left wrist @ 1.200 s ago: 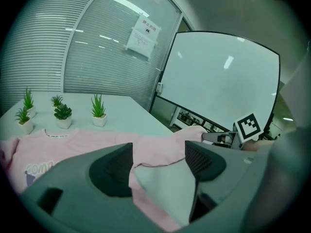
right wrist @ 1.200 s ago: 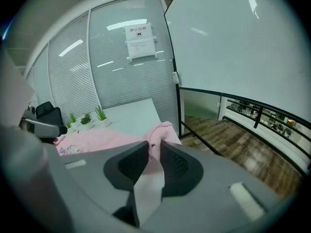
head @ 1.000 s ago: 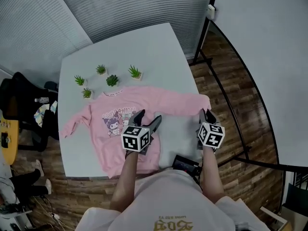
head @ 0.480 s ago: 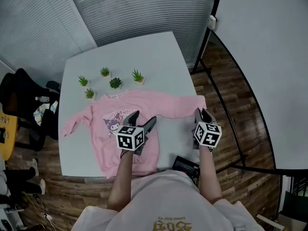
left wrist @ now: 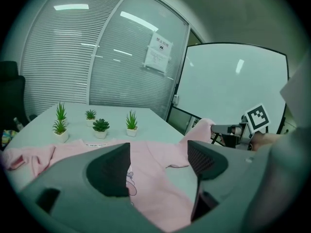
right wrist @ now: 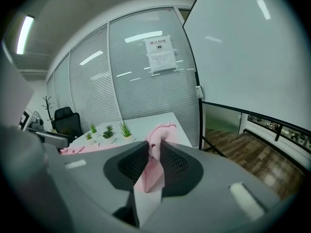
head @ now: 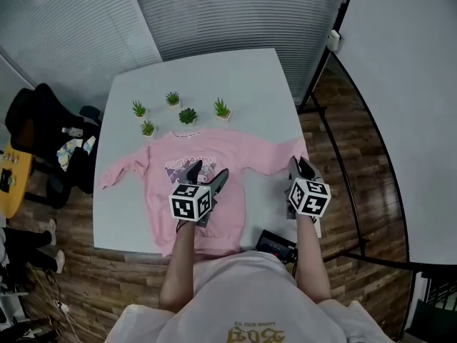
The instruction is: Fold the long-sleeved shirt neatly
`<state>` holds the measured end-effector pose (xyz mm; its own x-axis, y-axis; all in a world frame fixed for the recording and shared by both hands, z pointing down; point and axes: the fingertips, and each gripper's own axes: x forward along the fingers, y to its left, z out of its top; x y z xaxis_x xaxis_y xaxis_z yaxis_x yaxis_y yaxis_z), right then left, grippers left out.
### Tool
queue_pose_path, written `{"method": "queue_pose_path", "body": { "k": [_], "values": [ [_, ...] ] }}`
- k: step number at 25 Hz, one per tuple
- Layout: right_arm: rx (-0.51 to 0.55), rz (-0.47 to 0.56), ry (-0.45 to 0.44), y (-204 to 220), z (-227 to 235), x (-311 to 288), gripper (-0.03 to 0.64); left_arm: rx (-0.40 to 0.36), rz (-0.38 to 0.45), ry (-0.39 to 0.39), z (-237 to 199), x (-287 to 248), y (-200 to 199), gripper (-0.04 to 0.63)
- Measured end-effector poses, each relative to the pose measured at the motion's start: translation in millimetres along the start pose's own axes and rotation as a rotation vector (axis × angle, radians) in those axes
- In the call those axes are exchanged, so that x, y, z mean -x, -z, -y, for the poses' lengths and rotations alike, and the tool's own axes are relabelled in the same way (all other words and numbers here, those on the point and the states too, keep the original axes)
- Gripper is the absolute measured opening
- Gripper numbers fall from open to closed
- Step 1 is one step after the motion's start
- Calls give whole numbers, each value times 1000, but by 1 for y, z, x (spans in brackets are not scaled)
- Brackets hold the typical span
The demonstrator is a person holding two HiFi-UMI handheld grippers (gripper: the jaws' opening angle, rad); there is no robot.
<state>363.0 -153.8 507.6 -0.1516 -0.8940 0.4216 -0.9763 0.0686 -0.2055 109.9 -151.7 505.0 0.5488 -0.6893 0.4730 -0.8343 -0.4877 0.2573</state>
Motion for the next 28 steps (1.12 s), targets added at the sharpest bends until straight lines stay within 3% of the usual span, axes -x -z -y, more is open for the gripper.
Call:
{"method": "queue_pose_path", "body": {
  "k": [7, 21, 28],
  "values": [
    [13, 14, -71, -11, -30, -3, 86, -9, 5, -83, -27, 29, 1, 383],
    [10, 10, -217, -15, -97, -22, 86, 51, 44, -287, -100, 96, 3, 396],
    [29, -8, -223, -16, -131, -32, 86, 71, 21, -276, -135, 101, 7, 397]
  ]
}}
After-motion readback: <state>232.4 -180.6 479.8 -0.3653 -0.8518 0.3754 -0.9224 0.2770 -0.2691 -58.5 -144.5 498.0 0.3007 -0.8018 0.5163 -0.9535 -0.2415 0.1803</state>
